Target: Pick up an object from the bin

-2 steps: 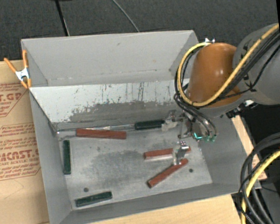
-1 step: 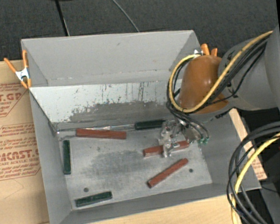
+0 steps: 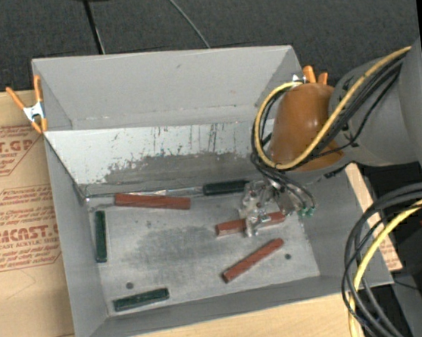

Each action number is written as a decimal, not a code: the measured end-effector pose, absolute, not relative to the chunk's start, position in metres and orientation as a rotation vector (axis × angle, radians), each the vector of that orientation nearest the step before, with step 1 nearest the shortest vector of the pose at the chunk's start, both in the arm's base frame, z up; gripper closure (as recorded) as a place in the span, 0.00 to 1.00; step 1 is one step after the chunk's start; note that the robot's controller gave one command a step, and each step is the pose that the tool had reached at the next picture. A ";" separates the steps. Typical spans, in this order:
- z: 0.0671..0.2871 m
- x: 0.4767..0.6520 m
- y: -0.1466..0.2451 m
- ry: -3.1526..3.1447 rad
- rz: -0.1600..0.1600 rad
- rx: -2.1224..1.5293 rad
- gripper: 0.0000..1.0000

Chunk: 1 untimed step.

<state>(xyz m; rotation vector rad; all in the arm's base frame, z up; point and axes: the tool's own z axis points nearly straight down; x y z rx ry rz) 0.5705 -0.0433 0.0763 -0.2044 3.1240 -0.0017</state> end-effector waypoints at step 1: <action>0.216 0.555 0.000 3.124 0.001 -0.294 1.00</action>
Offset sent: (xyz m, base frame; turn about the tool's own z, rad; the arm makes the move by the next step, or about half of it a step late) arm 0.0000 0.0000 0.0000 0.0000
